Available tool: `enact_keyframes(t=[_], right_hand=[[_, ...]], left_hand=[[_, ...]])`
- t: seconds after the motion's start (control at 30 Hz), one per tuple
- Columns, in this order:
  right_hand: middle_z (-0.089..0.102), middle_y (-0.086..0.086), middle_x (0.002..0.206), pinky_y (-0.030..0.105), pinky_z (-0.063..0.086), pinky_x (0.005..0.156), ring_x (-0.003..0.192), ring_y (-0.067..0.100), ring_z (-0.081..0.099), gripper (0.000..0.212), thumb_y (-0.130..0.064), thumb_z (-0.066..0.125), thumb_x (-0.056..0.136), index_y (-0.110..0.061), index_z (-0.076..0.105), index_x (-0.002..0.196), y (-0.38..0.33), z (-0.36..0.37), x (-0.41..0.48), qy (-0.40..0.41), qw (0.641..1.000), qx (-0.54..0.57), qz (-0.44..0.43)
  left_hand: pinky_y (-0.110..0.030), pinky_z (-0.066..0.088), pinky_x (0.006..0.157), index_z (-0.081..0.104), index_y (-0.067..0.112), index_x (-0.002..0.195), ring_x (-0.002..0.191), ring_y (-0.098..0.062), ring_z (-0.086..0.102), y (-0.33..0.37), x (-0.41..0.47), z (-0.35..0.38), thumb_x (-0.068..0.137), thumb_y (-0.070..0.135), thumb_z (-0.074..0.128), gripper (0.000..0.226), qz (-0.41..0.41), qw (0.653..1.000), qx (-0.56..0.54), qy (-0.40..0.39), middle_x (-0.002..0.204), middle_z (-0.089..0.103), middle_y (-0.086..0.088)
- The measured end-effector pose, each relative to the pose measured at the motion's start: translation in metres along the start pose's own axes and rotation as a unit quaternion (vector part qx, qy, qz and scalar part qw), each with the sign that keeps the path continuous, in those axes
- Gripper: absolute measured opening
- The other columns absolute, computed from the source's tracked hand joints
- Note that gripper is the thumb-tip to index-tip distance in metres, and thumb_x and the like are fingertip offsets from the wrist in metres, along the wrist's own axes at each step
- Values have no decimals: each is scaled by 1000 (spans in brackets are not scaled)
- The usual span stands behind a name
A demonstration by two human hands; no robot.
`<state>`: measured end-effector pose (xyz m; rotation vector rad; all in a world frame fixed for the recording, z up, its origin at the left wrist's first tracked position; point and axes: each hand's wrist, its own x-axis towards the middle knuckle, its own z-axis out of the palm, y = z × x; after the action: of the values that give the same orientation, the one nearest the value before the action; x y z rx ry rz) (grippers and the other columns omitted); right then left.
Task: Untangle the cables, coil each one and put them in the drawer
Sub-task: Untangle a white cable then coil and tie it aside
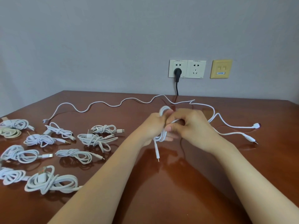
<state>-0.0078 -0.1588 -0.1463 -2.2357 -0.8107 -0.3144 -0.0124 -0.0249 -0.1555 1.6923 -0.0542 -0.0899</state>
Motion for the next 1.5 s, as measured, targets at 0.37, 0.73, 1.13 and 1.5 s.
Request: enact_keyframes(t=[0.37,0.73,1.13,1.5], right_hand=[[52,-7,61,13,34,53,56,4,47,20,8,52,81,-12,52,79,4,-5,0,38,997,66,-3],[43,12,70,27,34,58,61,23,38,32,5,40,93,-19,56,81,18,-6,6,62,971,224,49],[47,-7,48,25,35,56,51,10,46,31,-18,40,98,-22,51,69,17,23,4,50,991,66,104],[61,10,85,29,28,64,88,33,56,23,-24,35,98,-18,57,100,7,15,0,-13,988,-147,37]], left_hand=[[-12,25,37,41,18,71,33,-5,25,9,-8,3,78,70,31,54,-28,991,78,-104,44,30,8],[-14,29,38,46,15,76,34,-7,29,4,-6,3,93,49,43,38,-20,984,114,-136,42,32,8],[-14,28,33,48,12,67,26,-10,32,0,6,3,96,37,47,38,66,995,-9,73,38,36,5],[-15,29,32,44,11,66,24,-11,32,-2,8,7,93,28,55,34,87,991,52,83,33,34,6]])
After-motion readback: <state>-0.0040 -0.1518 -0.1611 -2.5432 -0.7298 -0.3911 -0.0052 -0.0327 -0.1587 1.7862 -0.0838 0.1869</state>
